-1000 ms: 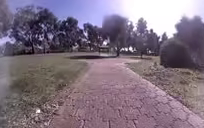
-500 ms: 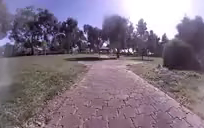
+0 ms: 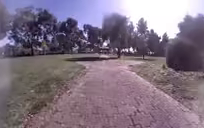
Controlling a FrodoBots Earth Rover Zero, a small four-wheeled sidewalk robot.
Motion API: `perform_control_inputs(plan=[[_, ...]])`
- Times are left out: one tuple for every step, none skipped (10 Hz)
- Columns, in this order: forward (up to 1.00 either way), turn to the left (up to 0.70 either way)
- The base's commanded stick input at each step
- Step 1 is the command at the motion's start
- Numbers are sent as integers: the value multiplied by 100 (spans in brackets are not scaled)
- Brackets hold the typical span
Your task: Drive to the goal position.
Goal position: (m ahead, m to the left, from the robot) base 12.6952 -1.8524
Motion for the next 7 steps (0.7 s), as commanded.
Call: perform_control_inputs(plan=[[70,0],[70,0],[70,0],[70,0],[70,0],[70,-3],[70,-3]])
